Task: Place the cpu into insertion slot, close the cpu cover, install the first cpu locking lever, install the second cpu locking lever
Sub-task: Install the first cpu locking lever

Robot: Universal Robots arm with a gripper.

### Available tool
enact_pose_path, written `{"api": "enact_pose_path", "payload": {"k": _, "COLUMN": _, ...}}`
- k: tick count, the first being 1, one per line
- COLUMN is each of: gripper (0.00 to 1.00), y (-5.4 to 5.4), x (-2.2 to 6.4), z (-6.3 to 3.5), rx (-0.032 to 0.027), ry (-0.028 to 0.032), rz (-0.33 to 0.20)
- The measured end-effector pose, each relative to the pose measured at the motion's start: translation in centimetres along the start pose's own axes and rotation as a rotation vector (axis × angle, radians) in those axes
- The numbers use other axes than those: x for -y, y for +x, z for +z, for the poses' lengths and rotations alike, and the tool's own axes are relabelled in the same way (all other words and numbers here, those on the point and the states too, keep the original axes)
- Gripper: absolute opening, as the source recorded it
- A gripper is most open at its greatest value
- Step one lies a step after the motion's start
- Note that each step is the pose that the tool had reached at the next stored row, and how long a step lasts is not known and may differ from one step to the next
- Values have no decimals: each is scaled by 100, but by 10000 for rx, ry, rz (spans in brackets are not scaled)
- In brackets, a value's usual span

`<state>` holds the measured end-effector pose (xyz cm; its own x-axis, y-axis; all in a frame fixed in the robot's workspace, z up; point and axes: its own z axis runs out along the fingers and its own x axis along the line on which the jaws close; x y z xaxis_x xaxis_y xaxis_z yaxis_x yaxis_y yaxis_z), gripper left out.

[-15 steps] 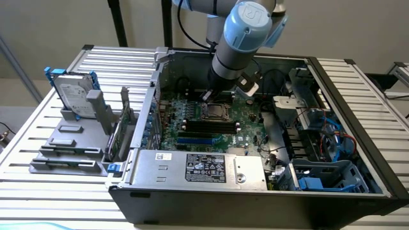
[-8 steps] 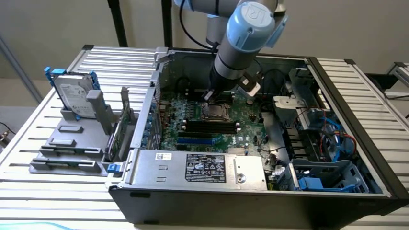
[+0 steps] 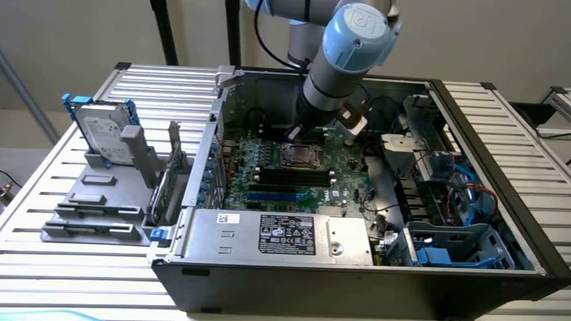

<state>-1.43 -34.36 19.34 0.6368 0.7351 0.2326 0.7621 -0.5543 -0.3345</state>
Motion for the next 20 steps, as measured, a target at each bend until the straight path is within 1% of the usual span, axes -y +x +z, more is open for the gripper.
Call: {"api": "enact_pose_path", "payload": {"k": 20, "gripper": 11, "y": 37, "x": -63, "z": 18, "rx": 88, "ry": -73, "rz": 14}}
